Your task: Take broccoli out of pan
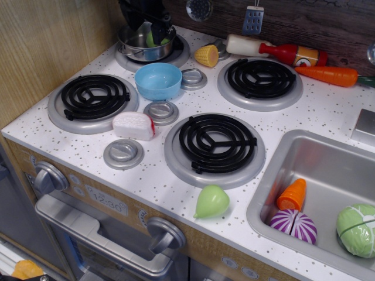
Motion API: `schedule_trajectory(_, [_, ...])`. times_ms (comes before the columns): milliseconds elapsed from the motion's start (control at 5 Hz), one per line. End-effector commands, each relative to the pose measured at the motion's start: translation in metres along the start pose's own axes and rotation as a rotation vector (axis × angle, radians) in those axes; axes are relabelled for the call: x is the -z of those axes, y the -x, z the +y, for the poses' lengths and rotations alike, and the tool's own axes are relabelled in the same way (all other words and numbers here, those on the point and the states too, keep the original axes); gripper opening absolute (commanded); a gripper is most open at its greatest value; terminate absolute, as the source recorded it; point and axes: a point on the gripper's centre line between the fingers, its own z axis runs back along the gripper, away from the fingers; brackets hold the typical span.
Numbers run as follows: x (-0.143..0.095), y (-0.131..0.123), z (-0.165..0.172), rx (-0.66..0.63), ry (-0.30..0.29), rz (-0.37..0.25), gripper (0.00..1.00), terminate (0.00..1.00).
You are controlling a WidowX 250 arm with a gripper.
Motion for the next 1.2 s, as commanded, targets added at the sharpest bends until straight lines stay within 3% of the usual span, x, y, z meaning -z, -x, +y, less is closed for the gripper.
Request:
schedule_trajectory(0, [-0.014,-0.030,0.028,0.049,-0.039,-0.084,1.00,0.00])
schedule_trajectory(600, [0.023,-0.028,0.023,0.065,0.029,-0.140,1.00,0.00])
schedule_trajectory(800, [0.032,-0.027,0.022,0.060,0.039,-0.135,0.00,0.00])
schedule_trajectory(1000, [0.029,-0.027,0.024,0.068,0.031,-0.127,0.00,0.00])
